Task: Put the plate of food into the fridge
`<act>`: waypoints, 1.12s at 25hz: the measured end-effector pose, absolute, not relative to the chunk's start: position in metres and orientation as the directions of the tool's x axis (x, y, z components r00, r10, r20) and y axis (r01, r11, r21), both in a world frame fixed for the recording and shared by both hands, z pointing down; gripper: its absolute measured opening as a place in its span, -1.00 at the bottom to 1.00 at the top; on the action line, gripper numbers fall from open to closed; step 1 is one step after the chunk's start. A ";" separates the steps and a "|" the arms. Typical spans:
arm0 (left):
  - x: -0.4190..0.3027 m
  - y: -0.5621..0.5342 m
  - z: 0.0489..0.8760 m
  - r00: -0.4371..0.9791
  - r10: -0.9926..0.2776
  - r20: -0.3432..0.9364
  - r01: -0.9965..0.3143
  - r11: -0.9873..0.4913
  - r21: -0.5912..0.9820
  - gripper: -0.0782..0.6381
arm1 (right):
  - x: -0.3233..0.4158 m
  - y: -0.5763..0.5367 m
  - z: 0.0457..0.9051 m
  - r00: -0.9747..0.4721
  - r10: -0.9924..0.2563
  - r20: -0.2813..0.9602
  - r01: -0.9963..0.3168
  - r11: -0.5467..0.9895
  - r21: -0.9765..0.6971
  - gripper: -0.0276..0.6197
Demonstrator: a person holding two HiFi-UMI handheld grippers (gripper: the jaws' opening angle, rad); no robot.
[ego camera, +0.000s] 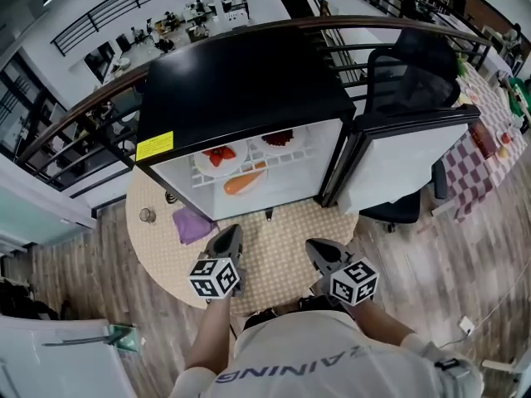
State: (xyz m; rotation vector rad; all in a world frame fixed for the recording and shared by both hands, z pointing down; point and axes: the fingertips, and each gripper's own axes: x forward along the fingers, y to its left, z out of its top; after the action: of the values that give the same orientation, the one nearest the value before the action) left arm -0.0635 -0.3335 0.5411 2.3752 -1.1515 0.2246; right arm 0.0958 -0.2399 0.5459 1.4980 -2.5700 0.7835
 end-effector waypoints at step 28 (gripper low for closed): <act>-0.128 -0.277 0.460 0.604 -0.775 0.186 -0.786 -0.539 0.305 -0.76 | 0.046 -0.255 0.508 -0.570 -0.790 0.227 -0.812 0.498 -0.306 -0.84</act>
State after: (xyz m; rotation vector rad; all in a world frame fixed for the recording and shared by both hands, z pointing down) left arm -0.1281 -0.2772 0.4595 2.4768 -1.2567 0.0408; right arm 0.0459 -0.2545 0.5082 1.4284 -2.6694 0.5925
